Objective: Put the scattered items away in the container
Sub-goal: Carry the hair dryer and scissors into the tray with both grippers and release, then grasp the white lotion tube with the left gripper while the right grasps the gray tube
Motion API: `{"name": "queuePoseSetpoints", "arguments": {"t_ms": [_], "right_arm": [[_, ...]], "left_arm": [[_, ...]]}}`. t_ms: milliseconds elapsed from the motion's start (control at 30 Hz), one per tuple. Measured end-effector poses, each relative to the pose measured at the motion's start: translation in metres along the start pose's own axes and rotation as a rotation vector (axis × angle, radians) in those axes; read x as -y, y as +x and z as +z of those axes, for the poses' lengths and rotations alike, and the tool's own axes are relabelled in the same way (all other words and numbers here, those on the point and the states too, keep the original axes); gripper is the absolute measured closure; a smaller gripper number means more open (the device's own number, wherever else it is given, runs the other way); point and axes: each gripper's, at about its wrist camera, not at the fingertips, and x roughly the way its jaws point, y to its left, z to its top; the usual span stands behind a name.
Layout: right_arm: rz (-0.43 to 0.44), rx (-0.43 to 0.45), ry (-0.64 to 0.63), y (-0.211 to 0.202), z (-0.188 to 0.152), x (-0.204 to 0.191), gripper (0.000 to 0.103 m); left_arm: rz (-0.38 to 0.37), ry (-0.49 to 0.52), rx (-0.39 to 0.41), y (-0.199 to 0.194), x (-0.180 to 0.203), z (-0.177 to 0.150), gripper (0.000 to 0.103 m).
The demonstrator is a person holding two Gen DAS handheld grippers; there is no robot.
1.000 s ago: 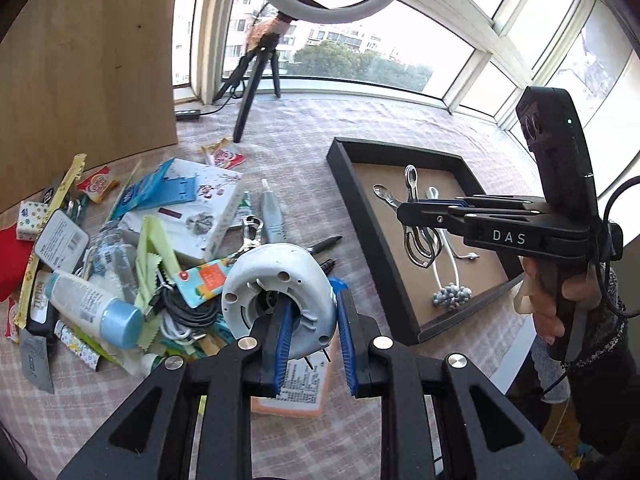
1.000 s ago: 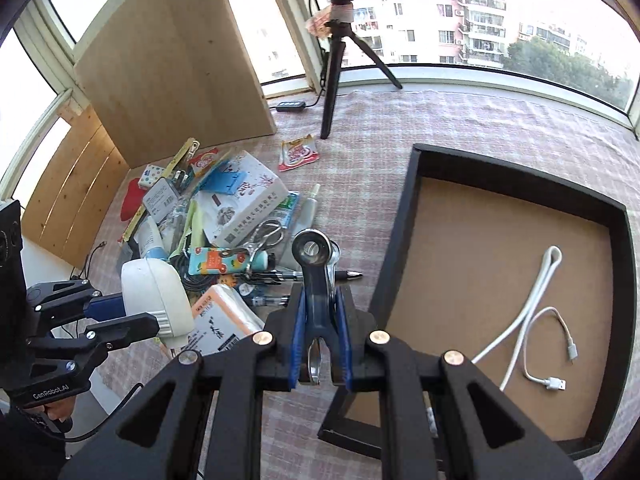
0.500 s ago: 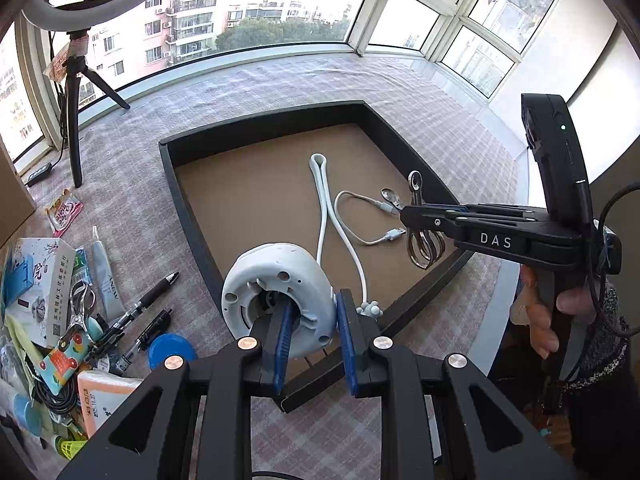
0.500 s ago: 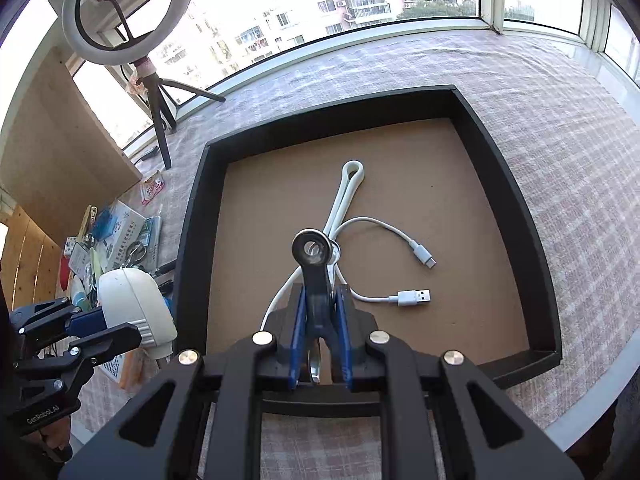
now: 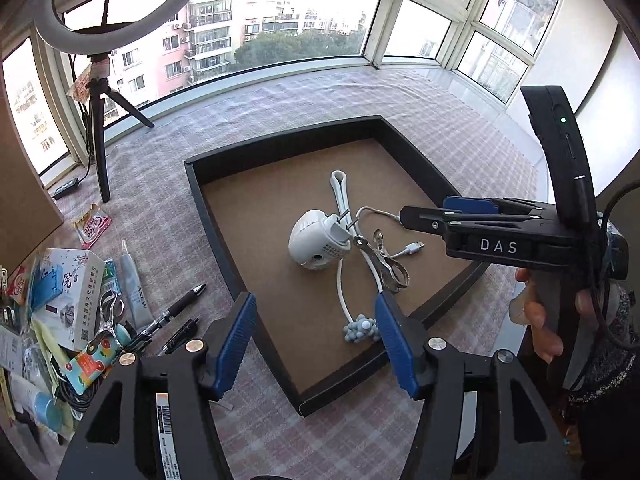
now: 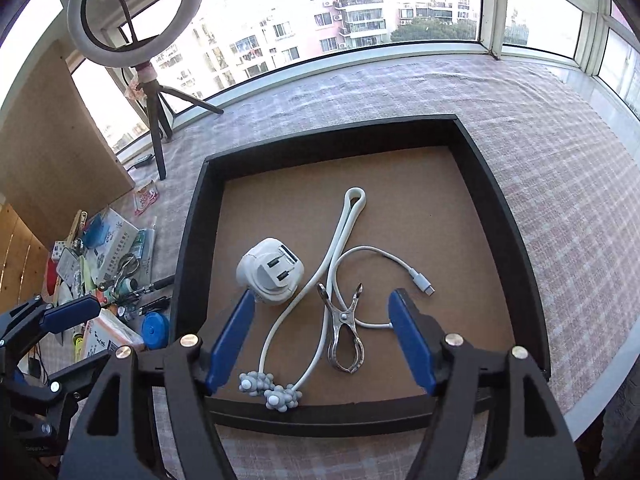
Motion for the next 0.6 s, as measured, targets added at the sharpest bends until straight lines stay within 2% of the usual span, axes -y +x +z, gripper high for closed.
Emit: {"name": "queuePoseSetpoints", "arguments": {"t_ms": [167, 333, 600], "right_arm": [[0.031, -0.019, -0.044, 0.008, 0.004, -0.024, 0.034], [0.07, -0.036, -0.113, 0.019, 0.01, -0.059, 0.034], [0.19, -0.081, -0.268, 0.033, 0.006, -0.132, 0.034]], "left_arm": [[0.037, -0.067, 0.012, -0.012, -0.03, -0.008, 0.044], [0.107, -0.169, 0.014, -0.03, -0.085, -0.029, 0.044], [0.278, -0.33, 0.007, -0.077, -0.186, -0.093, 0.044]]}}
